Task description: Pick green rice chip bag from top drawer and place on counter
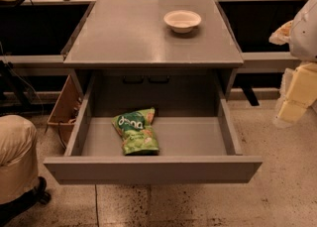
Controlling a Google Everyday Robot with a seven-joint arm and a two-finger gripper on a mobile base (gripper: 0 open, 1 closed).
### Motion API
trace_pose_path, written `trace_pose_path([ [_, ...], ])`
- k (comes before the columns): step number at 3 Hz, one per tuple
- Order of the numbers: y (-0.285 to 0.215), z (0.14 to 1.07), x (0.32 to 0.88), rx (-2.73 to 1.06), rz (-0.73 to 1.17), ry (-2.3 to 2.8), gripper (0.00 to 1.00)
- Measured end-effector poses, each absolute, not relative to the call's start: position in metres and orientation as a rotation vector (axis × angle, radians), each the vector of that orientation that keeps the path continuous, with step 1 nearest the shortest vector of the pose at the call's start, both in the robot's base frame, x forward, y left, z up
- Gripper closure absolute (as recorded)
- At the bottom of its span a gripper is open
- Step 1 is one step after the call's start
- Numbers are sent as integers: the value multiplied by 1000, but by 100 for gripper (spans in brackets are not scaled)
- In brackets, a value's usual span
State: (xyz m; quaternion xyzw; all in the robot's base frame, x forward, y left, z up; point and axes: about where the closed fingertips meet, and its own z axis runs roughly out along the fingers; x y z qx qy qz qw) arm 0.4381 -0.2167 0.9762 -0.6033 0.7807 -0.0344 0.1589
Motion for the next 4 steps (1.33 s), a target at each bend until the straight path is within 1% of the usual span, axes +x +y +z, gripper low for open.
trace_pose_path([
  [1,-216,976,439,-1723,-101,2230,0],
  [4,-186,870,504,-1640,40,2246,0],
])
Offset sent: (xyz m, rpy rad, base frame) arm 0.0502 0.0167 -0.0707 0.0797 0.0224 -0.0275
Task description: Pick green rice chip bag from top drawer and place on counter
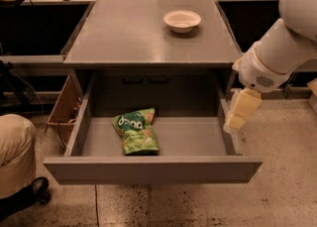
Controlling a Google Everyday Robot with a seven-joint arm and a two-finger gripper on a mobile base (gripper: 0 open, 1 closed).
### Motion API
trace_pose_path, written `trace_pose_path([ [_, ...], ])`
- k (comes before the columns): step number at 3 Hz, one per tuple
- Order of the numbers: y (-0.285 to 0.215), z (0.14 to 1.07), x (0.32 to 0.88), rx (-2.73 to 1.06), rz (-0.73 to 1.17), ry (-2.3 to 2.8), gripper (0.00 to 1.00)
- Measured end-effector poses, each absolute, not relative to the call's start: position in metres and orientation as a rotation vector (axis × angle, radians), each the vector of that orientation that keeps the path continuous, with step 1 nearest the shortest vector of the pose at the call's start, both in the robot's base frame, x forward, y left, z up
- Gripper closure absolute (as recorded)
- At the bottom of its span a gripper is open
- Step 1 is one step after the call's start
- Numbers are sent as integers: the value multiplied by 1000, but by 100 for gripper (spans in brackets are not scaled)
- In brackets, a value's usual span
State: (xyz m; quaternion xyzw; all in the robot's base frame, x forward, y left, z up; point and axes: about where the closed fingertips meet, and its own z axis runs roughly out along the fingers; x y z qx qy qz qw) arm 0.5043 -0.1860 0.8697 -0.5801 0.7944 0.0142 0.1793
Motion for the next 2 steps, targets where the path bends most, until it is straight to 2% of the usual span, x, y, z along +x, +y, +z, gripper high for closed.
trace_pose_path([
  [2,-144,791,530,-1583,145,2230,0],
])
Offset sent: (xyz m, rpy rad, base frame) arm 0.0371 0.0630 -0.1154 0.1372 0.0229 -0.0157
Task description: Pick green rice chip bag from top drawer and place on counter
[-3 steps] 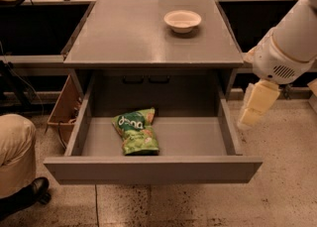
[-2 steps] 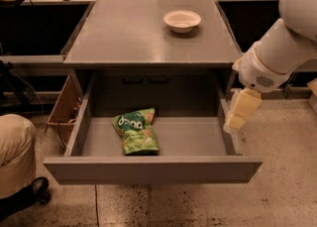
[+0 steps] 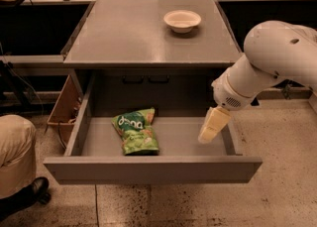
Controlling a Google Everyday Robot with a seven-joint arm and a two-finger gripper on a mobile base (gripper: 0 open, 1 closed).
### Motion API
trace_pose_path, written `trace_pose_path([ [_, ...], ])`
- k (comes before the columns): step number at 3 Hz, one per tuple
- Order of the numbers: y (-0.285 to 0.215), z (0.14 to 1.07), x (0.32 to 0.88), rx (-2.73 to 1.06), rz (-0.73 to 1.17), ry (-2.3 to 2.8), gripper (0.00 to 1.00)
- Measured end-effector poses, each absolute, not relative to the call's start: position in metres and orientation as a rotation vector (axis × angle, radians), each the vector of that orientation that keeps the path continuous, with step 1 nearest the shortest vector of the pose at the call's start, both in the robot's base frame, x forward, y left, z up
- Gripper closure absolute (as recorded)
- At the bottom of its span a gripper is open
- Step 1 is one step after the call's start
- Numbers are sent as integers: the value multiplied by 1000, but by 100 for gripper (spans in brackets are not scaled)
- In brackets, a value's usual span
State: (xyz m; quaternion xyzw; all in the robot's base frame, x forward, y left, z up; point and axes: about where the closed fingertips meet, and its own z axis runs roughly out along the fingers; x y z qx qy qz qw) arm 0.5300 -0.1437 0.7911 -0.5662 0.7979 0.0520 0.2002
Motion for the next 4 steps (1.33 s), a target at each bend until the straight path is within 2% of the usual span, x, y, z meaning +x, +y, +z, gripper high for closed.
trace_pose_path([
  [1,-143,791,530,-1580,145,2231,0],
  [4,-94,709,591,-1339,235,2291,0],
])
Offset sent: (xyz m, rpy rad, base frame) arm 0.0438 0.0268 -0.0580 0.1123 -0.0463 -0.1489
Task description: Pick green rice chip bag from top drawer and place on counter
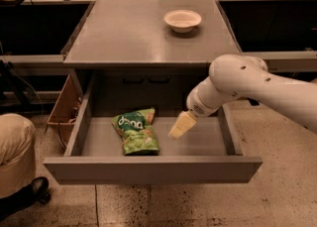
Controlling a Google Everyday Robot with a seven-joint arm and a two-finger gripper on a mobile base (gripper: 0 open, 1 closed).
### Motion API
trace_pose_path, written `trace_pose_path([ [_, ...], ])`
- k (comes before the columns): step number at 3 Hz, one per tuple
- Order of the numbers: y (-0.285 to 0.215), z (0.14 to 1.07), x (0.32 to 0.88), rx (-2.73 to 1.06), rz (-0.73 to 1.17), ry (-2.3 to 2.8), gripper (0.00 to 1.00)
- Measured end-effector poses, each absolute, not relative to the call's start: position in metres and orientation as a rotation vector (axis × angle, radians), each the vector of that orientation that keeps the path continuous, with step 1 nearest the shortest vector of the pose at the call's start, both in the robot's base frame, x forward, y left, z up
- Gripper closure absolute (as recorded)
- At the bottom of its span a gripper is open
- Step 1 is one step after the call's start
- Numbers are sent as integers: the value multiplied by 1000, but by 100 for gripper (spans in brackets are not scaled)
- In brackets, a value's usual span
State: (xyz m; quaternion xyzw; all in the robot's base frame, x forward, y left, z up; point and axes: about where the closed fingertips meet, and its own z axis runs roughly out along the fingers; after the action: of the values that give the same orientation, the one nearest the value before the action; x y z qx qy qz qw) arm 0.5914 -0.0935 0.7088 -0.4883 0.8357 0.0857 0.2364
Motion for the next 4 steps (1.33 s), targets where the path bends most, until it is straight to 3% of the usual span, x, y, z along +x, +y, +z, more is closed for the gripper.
trace_pose_path([
  [4,-43,683,629,-1273,373,2263,0],
])
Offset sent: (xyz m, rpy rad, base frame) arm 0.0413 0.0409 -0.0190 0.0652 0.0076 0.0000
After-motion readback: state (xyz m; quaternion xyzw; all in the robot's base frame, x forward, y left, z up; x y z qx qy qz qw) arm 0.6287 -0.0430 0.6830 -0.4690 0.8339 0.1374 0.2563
